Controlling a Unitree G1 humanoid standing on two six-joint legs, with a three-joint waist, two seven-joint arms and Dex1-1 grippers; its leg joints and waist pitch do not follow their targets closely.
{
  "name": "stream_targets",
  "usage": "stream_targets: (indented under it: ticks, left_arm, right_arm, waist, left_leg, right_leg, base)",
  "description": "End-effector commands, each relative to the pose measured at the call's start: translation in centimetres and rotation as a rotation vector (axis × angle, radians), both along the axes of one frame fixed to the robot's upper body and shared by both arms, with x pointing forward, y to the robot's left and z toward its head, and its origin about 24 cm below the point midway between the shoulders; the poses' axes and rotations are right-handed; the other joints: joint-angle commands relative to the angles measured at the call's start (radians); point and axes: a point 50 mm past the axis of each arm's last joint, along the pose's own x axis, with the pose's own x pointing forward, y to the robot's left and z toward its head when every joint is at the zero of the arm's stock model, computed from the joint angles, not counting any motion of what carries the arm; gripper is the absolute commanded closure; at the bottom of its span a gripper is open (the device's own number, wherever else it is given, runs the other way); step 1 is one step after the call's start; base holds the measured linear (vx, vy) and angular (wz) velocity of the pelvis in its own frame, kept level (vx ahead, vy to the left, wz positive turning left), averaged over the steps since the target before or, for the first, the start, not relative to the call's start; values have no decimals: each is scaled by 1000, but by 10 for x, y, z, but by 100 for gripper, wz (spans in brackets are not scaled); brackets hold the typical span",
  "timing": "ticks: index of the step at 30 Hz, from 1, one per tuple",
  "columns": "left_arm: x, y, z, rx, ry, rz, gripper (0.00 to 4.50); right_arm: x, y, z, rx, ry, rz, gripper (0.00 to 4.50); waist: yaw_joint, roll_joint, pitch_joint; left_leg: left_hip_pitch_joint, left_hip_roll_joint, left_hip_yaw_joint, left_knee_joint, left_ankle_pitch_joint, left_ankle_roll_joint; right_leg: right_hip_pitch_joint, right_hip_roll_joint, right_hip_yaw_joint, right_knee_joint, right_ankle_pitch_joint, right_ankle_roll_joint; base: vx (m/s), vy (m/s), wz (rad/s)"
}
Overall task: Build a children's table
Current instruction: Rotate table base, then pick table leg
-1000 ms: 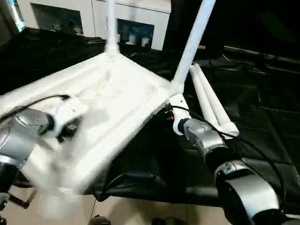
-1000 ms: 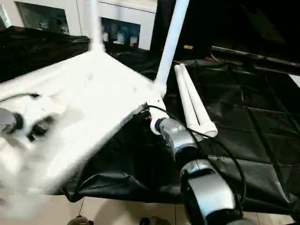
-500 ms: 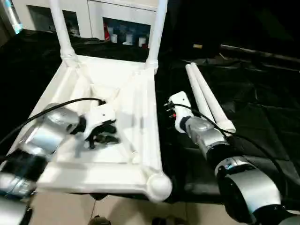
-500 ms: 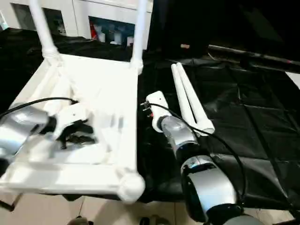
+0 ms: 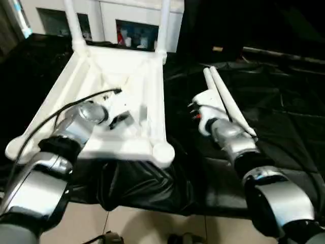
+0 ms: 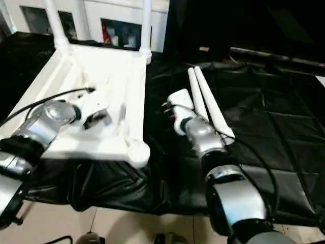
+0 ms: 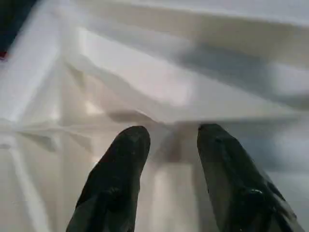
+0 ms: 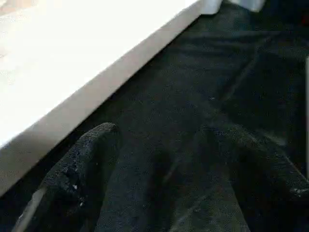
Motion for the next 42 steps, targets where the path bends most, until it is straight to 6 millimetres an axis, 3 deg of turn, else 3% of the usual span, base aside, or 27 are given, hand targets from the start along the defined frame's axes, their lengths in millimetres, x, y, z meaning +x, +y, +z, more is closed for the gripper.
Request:
stream_targets:
  ticks: [1,5,9,11,12,14,17,18,19,22,23,25,35,42]
  left_arm:
    - [6,-5,10,-27,-103,16,245]
    - [11,-9,27,-169,-245,63,245]
    - [10,-19,41,-326,-266,-10,240]
    - [-1,-35,45,-436,-194,-192,238]
    - [-6,-41,45,-465,-159,-253,238]
    - [-21,-51,42,-509,-73,-377,238]
    - [-35,-56,38,-535,17,-460,238]
    - [-41,-57,37,-537,50,-488,238]
    - [-44,-58,36,-537,70,-506,238]
    - [-50,-59,35,-547,109,-527,238]
    - [-55,-60,34,-551,152,-547,238]
    - [-61,-60,33,-547,188,-566,238]
    - [-73,-63,37,-544,256,-589,238]
    - [-77,-62,39,-538,275,-584,238]
  right_arm:
    - [7,-9,17,21,-53,-54,90]
    - [14,-26,24,-65,-17,-172,90]
    - [18,-37,31,-26,34,-216,73]
    - [20,-50,35,-15,76,-293,60]
    - [20,-53,36,-15,93,-314,39]
    - [21,-60,39,-9,142,-349,29]
    - [22,-66,41,-24,182,-383,6]
    - [22,-68,42,-25,202,-396,6]
    - [22,-70,42,-25,216,-404,6]
    - [21,-72,42,-4,248,-412,6]
    - [18,-73,37,26,317,-403,6]
    - [14,-72,31,56,390,-378,6]
    - [6,-72,17,76,492,-383,6]
    - [6,-57,19,211,536,-284,6]
  waist:
    - [3,34,-94]
    - [9,35,-100]
    - [12,31,-99]
    - [13,25,-97]
    - [15,27,-97]
    - [13,27,-95]
    - [6,27,-92]
    - [6,27,-91]
    - [3,27,-91]
    - [2,28,-87]
    - [1,21,-86]
    - [2,24,-84]
    - [2,24,-90]
    - [-1,24,-90]
  left_leg:
    - [-4,10,1,-61,-156,-3]
    - [-4,9,3,-57,-93,5]
    - [-5,6,7,-53,-85,20]
    - [-6,8,8,-55,-97,20]
    - [-5,13,7,-57,-94,10]
    - [-5,14,10,-57,-105,3]
    - [-8,13,14,-58,-129,-5]
    - [-1,13,16,-56,-141,-11]
    - [-5,12,15,-56,-142,-12]
    - [-1,11,16,-57,-179,-26]
    - [-3,10,18,-56,-181,-26]
    - [-3,12,16,-57,-180,-28]
    - [-7,12,15,-54,-132,-36]
    - [-9,12,16,-53,-130,-23]
  right_leg:
    - [77,-59,56,-67,-173,-170]
    - [81,-58,57,-50,-49,-213]
    - [82,-60,58,-48,-14,-236]
    - [82,-62,58,-50,-37,-237]
    - [83,-68,58,-46,-49,-247]
    - [80,-65,58,-45,-51,-247]
    - [79,-61,59,-50,-96,-223]
    - [74,-60,59,-51,-114,-213]
    - [76,-59,59,-52,-125,-209]
    - [71,-56,59,-62,-201,-175]
    - [70,-54,58,-67,-227,-160]
    - [69,-55,58,-68,-252,-150]
    - [72,-52,57,-56,-186,-164]
    - [73,-51,56,-58,-181,-171]
  base:
    - [0,0,0]
    - [0,0,0]
    - [0,0,0]
    - [0,0,0]
    - [0,0,0]
    - [0,0,0]
    - [0,0,0]
    - [0,0,0]
    - [0,0,0]
    - [0,0,0]
    - [0,0,0]
    - [0,0,0]
    - [0,0,0]
    - [0,0,0]
